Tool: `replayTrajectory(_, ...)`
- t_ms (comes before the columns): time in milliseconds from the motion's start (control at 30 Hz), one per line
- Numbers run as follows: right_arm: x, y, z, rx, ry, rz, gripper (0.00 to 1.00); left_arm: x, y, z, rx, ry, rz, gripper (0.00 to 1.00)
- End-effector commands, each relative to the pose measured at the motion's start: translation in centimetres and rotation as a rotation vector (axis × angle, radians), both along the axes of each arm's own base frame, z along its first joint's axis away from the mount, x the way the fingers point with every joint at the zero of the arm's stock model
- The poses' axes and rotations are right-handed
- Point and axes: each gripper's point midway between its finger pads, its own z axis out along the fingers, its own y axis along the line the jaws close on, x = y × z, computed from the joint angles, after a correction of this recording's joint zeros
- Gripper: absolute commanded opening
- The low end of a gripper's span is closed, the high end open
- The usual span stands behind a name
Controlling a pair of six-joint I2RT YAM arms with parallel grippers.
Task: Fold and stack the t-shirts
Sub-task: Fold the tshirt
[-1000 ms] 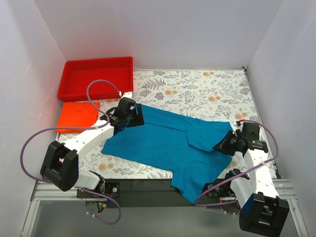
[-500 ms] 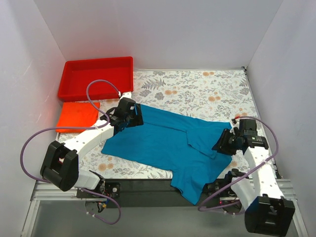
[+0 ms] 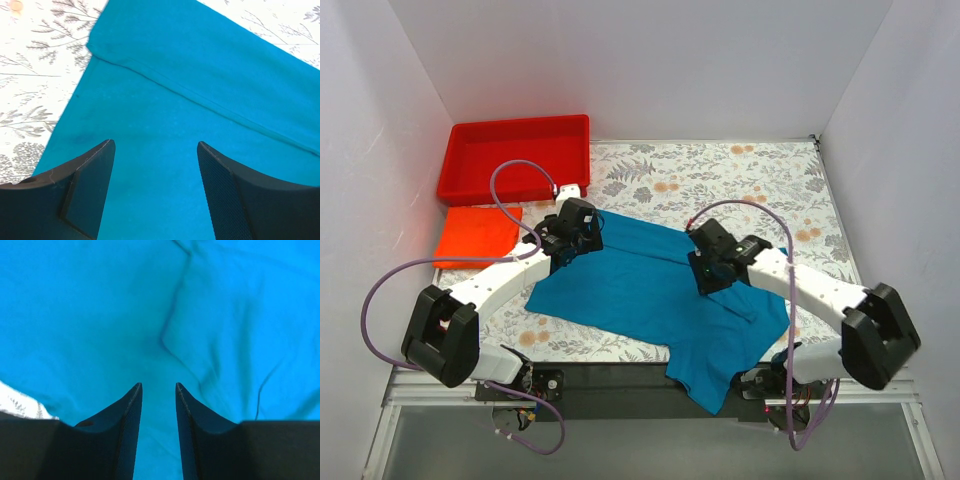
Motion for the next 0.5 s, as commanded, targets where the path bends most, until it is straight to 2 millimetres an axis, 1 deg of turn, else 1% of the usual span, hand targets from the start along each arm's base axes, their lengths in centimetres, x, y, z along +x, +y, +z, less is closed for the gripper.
replayTrajectory(0,3.0,1.8,0.7,-0.090,-0.115,0.003,0.38,0.5,1.5,1.4,0.044,-0.054,0.053,0.66)
replayTrajectory(67,3.2,2.4,0.1,-0.119,-0.112,0.016,0.37,0.5,1.5,1.3,0.048,-0.049,0.054,0.66)
replayTrajectory(100,3.1,2.8,-0.7,-0.142,-0.098,0.034,0.36,0.4,1.5,1.3,0.048,-0.047,0.051,0.66)
replayTrajectory(133,3.4,3.0,-0.7,-0.151,-0.104,0.036,0.36,0.5,1.5,1.3,0.048,-0.047,0.053,0.66)
replayTrajectory(167,3.3,3.3,-1.4,-0.168,-0.093,0.052,0.35,0.5,1.4,1.4,0.046,-0.046,0.049,0.66)
replayTrajectory(233,3.5,3.6,-1.7,-0.179,-0.085,0.062,0.34,0.5,1.5,1.4,0.046,-0.048,0.052,0.66)
replayTrajectory(300,3.7,3.5,-2.8,-0.210,-0.076,0.065,0.33,0.5,1.5,1.5,0.045,-0.050,0.052,0.65)
replayTrajectory(333,3.8,3.5,-2.7,-0.213,-0.081,0.063,0.33,0.5,1.5,1.6,0.045,-0.052,0.053,0.66)
replayTrajectory(467,4.2,3.1,-3.6,-0.258,-0.078,0.057,0.33,0.5,1.6,1.6,0.051,-0.054,0.055,0.66)
